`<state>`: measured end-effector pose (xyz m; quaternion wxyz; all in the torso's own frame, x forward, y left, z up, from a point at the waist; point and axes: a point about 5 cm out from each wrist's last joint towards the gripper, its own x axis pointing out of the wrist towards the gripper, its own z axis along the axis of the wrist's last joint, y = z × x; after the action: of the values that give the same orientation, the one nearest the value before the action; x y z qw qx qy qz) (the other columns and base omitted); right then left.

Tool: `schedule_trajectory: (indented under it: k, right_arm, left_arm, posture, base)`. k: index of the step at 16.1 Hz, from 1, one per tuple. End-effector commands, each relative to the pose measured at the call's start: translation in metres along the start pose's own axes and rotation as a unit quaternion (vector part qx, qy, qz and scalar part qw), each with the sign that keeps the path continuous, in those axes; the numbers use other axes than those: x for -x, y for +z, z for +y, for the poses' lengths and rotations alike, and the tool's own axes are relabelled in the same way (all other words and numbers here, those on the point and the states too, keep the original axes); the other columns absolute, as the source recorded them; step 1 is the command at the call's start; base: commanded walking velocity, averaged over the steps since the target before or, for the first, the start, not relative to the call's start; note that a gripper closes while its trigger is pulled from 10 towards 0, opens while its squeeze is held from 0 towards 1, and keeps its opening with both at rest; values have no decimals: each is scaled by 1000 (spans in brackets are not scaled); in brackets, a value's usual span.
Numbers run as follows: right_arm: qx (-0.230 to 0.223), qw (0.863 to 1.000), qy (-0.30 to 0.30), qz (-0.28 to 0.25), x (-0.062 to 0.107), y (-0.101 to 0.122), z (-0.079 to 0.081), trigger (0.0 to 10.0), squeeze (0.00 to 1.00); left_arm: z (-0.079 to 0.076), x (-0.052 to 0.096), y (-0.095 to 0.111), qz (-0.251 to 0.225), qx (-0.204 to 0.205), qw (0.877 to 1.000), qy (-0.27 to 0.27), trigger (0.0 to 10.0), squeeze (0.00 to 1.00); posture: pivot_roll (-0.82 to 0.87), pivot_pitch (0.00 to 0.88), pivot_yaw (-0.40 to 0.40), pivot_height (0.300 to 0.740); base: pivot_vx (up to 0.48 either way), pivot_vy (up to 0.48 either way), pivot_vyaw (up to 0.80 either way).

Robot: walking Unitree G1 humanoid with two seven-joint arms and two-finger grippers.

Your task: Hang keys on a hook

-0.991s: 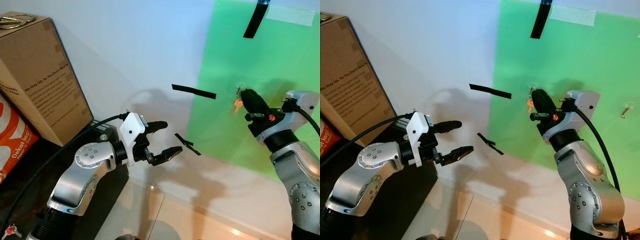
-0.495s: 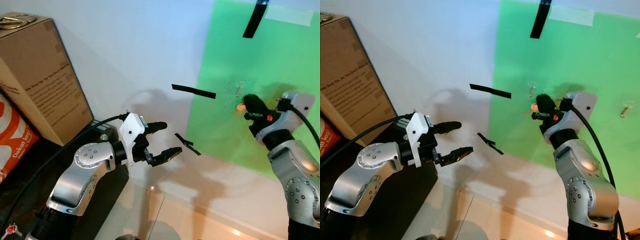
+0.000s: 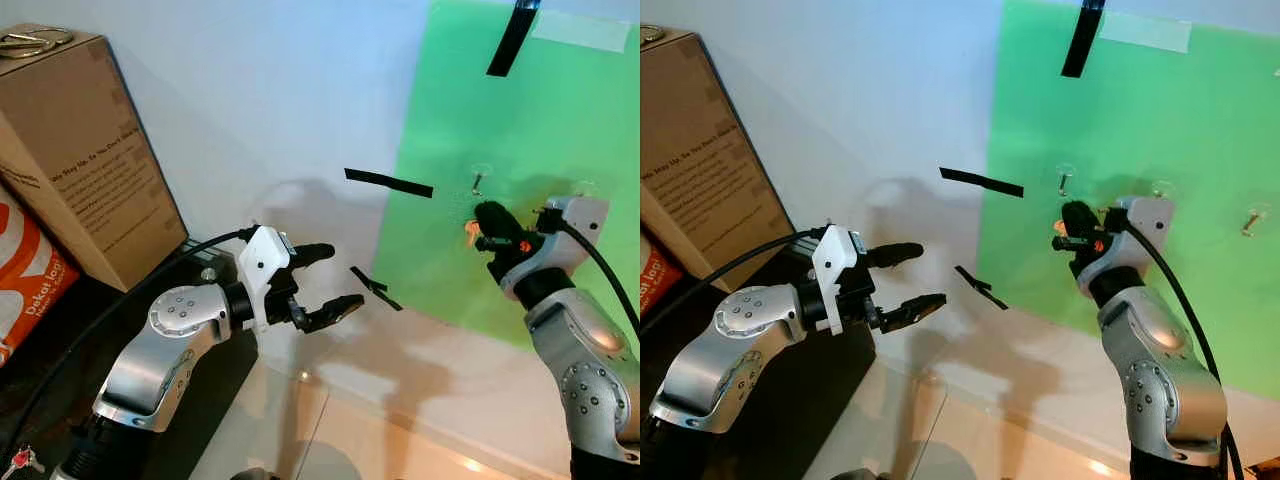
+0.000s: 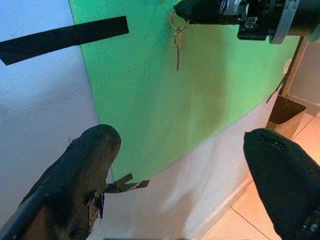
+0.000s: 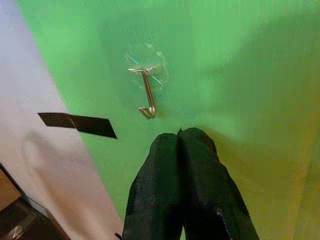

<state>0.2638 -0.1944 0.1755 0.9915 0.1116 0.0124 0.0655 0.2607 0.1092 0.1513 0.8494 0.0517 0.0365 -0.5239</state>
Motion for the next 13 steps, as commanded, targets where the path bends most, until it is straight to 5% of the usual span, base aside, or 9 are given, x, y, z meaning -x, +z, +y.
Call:
schedule_trajectory:
  k: [1, 8, 13]
  right_arm:
    - [-6, 1000, 16, -6, 2, 4, 2, 10000, 0]
    - [-33, 995, 87, -37, 7, 17, 10, 10000, 0]
    - [-56, 995, 53, -59, -4, 20, 9, 10000, 0]
  left_arm:
    - [0, 1, 1, 2, -6, 1000, -4, 10000, 0]
    - [0, 0, 1, 1, -6, 1000, -7, 10000, 0]
    - [1, 0, 2, 2, -8, 1000, -7, 10000, 0]
  posture:
    - [-43, 0, 28, 740]
    - [-46, 0, 32, 740]
    - [-44, 0, 35, 740]
  base:
    - [0, 0, 0]
    - [0, 0, 0]
    - [0, 0, 0]
